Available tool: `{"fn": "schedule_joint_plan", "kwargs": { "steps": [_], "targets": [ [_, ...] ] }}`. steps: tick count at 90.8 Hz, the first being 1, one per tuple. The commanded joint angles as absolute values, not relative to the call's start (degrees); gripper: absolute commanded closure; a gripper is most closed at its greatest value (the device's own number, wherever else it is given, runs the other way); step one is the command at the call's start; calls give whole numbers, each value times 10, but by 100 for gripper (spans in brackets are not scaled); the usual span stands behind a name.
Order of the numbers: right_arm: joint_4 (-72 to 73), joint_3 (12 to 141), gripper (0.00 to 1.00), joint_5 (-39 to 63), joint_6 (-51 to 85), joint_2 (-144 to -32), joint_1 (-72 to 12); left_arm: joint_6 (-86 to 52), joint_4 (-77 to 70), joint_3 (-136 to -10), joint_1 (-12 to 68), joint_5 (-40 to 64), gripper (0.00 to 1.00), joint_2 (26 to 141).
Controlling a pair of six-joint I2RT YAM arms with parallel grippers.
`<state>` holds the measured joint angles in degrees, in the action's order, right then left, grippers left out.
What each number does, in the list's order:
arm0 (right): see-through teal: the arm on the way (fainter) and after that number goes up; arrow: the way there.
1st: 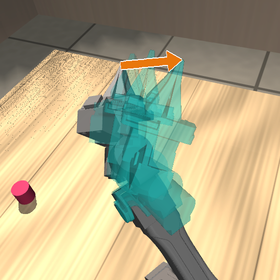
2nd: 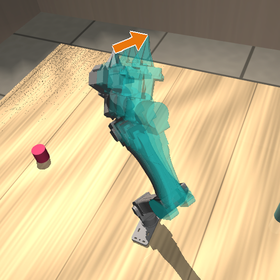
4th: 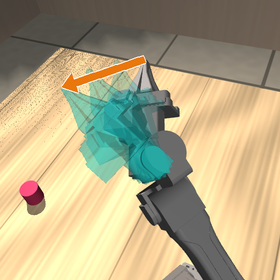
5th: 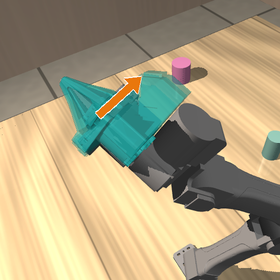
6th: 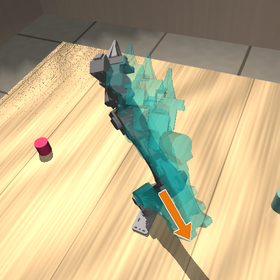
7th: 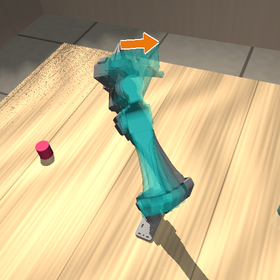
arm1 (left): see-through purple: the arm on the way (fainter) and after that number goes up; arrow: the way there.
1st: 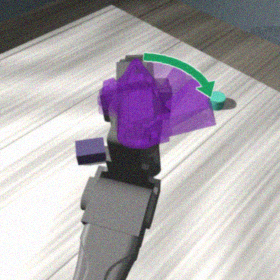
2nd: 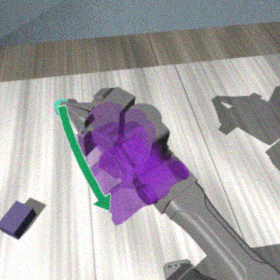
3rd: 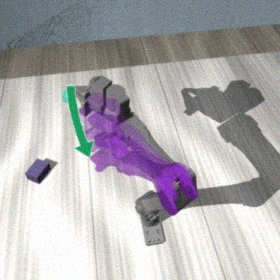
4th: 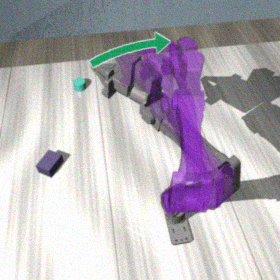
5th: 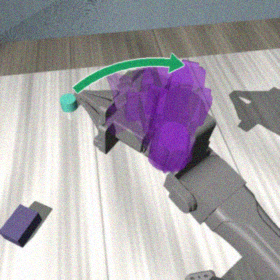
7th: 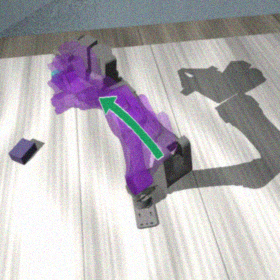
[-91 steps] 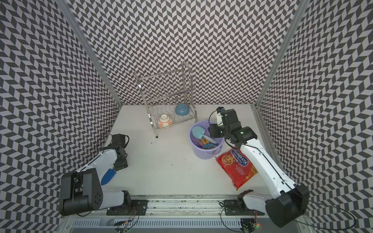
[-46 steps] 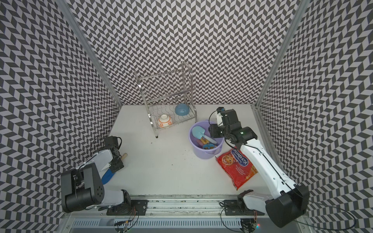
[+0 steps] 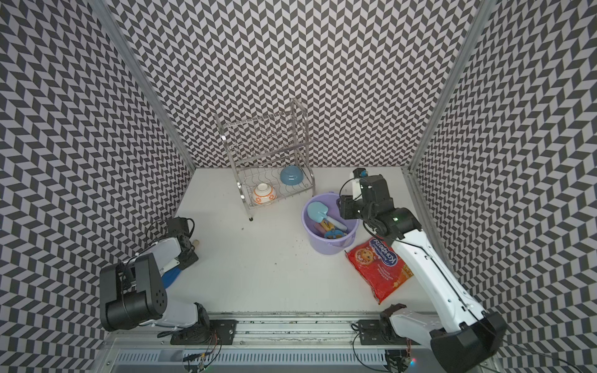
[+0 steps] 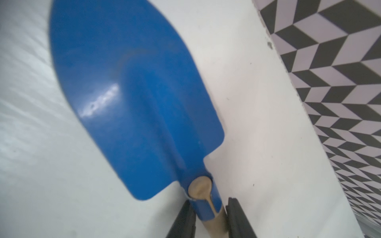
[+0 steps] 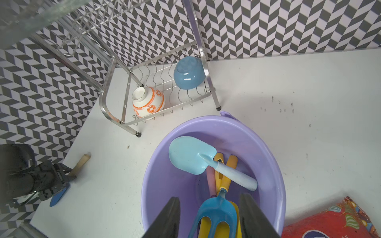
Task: Organize the gardening tools
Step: Pick up the gardening tool from the center of the board.
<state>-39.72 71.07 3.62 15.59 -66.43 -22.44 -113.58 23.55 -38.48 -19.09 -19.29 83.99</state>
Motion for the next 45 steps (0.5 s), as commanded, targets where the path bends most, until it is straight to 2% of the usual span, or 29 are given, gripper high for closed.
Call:
{"fn": "schedule_joint_plan", "kwargs": {
  "steps": [1, 11, 28, 45],
  "targets": [
    [-359, 709, 51, 17, 168, -642, -227, -1137, 264, -349, -192, -123, 88, 871],
    [-355, 707, 51, 10, 173, -630, -228, -1136, 261, -346, -191, -121, 100, 865],
    [-344, 707, 51, 12, 177, -623, -227, -1099, 272, -367, -178, -140, 100, 853],
    [-336, 706, 51, 27, 178, -629, -228, -1013, 290, -442, -113, -213, 100, 844]
  ]
}}
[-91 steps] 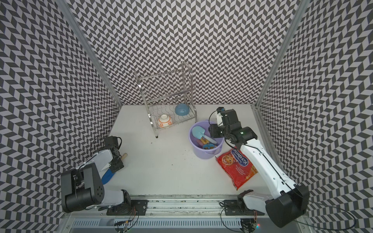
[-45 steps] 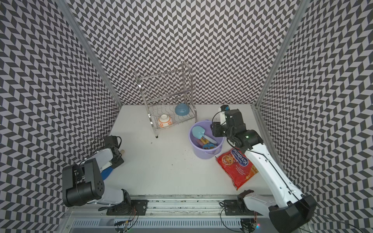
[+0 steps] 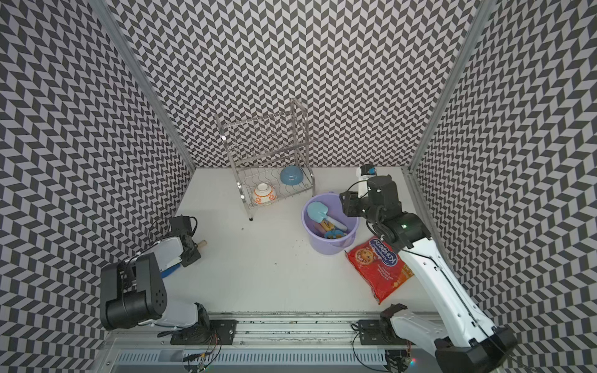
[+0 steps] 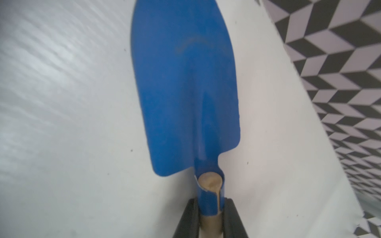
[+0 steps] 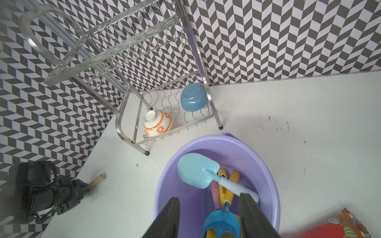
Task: Organize the gardening tools
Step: Pick up the gardening tool from the center of the board.
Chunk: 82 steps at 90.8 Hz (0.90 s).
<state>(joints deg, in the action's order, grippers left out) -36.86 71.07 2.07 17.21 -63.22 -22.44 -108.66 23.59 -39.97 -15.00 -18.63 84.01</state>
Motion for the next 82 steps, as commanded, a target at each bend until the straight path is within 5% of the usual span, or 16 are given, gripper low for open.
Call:
{"fn": "schedule_joint_plan", "kwargs": {
  "steps": [1, 47, 82],
  "targets": [
    [-335, 706, 51, 27, 178, -629, -228, -1006, 292, -449, -109, -218, 100, 844],
    [-324, 702, 47, 66, 170, -635, -228, -670, 220, -553, 58, -387, 100, 768],
    [-338, 725, 46, 113, 159, -640, -228, -344, 4, -448, 114, -219, 100, 561]
  ]
}}
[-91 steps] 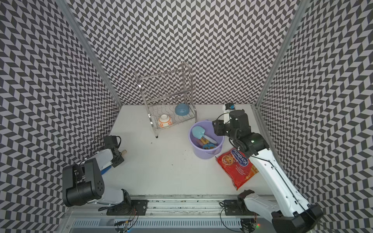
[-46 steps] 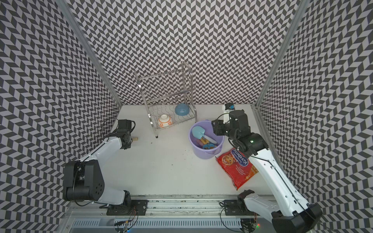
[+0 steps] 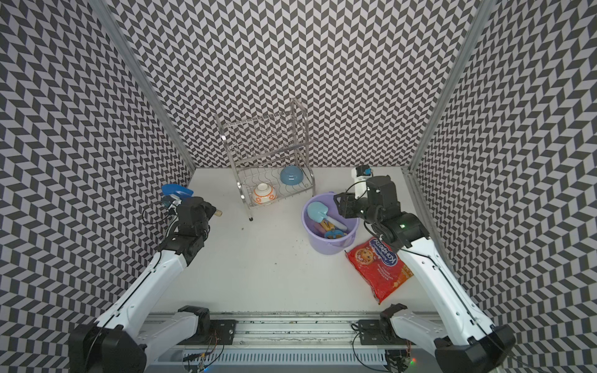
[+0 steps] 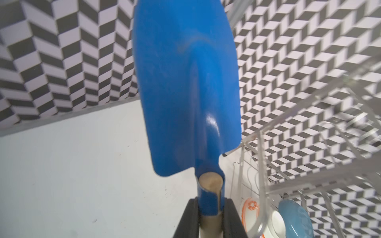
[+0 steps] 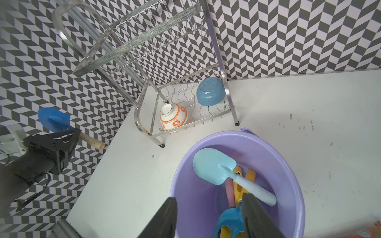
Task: Organize the gardening tools
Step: Pick up the gardening tool from the center of the board.
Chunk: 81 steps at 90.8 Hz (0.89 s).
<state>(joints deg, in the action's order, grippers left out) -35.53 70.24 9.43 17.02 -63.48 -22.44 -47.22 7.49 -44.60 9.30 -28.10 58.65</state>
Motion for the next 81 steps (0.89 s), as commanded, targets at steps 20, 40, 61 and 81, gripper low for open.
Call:
{"fn": "schedule_joint_plan", "kwargs": {
  "steps": [20, 40, 61, 81],
  "targets": [
    [-363, 763, 46, 128, 147, -638, -227, -246, -80, -430, 203, -138, 100, 531],
    [-400, 819, 41, 119, 134, -637, -223, -161, -165, -422, 304, -109, 100, 565],
    [-442, 876, 30, 103, 125, -627, -220, -100, -233, -425, 378, -82, 100, 626],
    [-428, 888, 22, 179, 133, -624, -219, -53, -267, -441, 415, -19, 100, 682]
  ]
}}
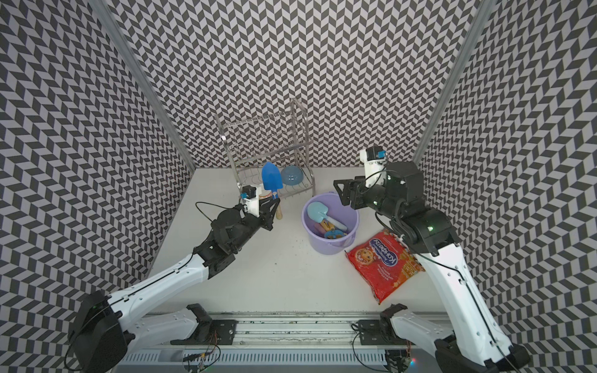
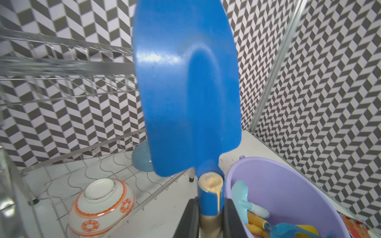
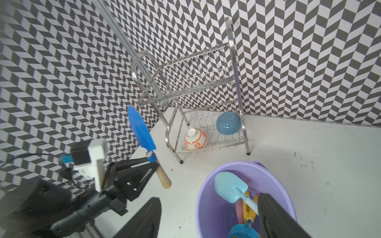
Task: Organize the gardening tools
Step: Pick up the gardening tool from the center of the board.
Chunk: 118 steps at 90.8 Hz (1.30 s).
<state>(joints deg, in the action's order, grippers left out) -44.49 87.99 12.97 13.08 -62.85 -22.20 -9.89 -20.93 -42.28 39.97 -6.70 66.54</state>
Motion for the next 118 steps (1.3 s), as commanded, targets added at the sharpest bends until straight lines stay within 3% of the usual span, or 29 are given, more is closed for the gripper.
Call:
{"fn": "schedule_joint_plan", "kwargs": {
  "steps": [1, 33, 59, 71, 77, 81, 96, 105, 108, 114, 118],
  "targets": [
    [-426, 887, 23, 184, 133, -625, -219, -50, -268, -442, 416, -16, 100, 684],
    [-397, 871, 31, 308, 123, -671, -218, 18, -277, -496, 454, 114, 100, 762],
    [-378, 843, 42, 335, 121, -686, -219, 42, -264, -526, 476, 186, 100, 782],
    [-359, 823, 59, 361, 124, -691, -220, 44, -261, -540, 483, 206, 99, 790],
    [-355, 816, 86, 365, 123, -694, -220, 44, -259, -545, 486, 211, 98, 793],
    [-357, 816, 99, 362, 121, -694, -220, 40, -261, -545, 485, 209, 97, 794],
    [-368, 830, 100, 306, 114, -677, -220, 24, -258, -544, 484, 156, 90, 783],
    [-378, 848, 100, 252, 111, -669, -219, 2, -257, -539, 479, 128, 76, 762],
    [-380, 852, 100, 238, 111, -664, -219, -2, -259, -534, 475, 124, 66, 753],
    [-382, 860, 100, 207, 112, -657, -219, -10, -260, -524, 469, 110, 25, 733],
    [-385, 866, 100, 184, 112, -652, -219, -13, -261, -516, 466, 97, 4, 717]
  ]
}}
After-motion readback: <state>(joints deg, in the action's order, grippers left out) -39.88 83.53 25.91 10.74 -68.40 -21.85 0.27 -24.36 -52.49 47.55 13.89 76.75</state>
